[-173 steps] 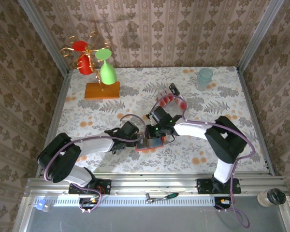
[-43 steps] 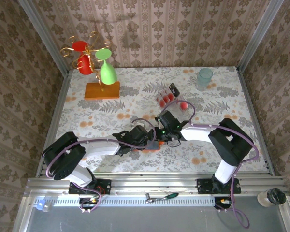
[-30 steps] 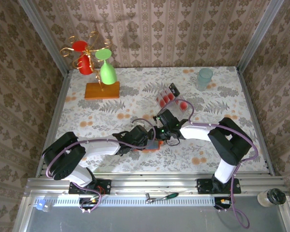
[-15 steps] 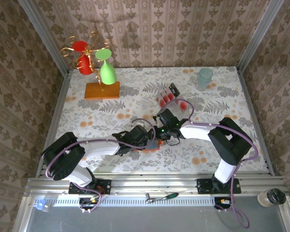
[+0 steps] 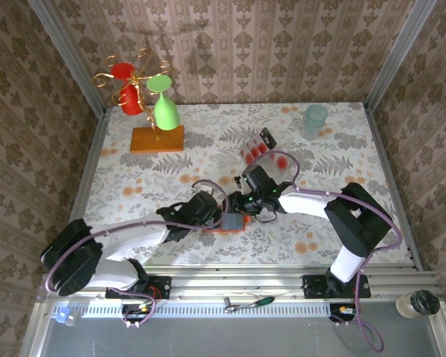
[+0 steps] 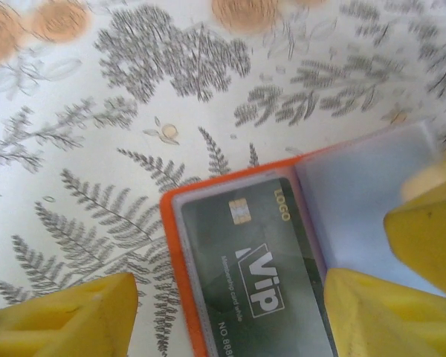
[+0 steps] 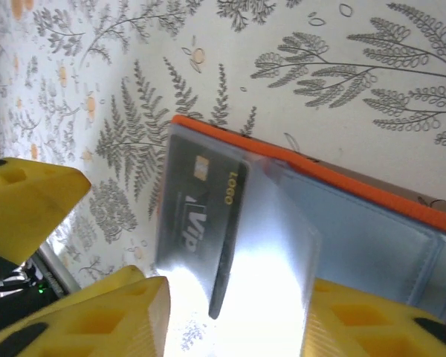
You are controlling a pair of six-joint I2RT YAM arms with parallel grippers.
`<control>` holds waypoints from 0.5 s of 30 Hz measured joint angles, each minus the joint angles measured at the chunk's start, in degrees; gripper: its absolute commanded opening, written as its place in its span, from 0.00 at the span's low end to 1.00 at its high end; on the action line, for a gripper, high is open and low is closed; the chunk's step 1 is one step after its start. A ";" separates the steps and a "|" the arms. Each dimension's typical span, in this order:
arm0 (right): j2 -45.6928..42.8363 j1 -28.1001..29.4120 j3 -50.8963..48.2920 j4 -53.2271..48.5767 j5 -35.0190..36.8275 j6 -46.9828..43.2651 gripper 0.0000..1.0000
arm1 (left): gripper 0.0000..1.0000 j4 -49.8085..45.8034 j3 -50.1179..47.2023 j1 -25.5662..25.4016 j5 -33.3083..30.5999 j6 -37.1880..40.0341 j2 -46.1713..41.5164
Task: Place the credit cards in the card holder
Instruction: Flip over the card slot in the card holder.
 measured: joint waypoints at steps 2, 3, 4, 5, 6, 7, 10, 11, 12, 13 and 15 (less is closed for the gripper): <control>-0.72 0.57 0.02 -0.02 -0.04 0.33 0.57 | 0.71 0.24 -0.90 1.25 0.00 -0.07 -3.48; -0.90 0.85 0.04 -0.04 -0.07 0.55 0.58 | 0.71 0.26 -1.40 1.81 0.00 -0.20 -4.94; -0.96 1.22 0.22 -0.15 -0.07 0.79 0.59 | 0.71 0.31 -2.19 2.58 0.00 -0.24 -6.75; -0.96 1.57 0.46 -0.17 -0.07 1.14 0.59 | 0.72 0.26 -3.02 3.34 0.02 -0.33 -8.46; -0.96 1.86 0.68 -0.22 -0.07 1.36 0.59 | 0.72 0.17 -3.76 3.96 0.04 -0.42 -9.81; -0.96 2.14 1.01 -0.28 -0.07 1.49 0.60 | 0.72 0.00 -4.55 4.70 0.17 -0.46 -11.19; -0.79 3.10 2.97 -0.61 -0.02 2.03 0.60 | 0.73 -0.96 -6.62 6.71 0.46 -0.61 -14.95; -0.46 3.50 3.96 -0.59 0.02 2.40 0.61 | 0.73 -1.49 -7.23 7.28 0.66 -0.63 -16.15; 0.15 3.96 5.11 -0.57 0.07 2.64 0.61 | 0.73 -1.97 -7.74 7.80 0.70 -0.66 -17.29; 0.76 4.33 6.08 -0.57 0.07 2.78 0.61 | 0.73 -2.27 -8.11 8.22 0.90 -0.66 -18.16; 2.73 5.29 8.17 -0.46 0.17 3.08 0.61 | 0.73 -3.04 -8.70 9.16 1.11 -0.63 -19.98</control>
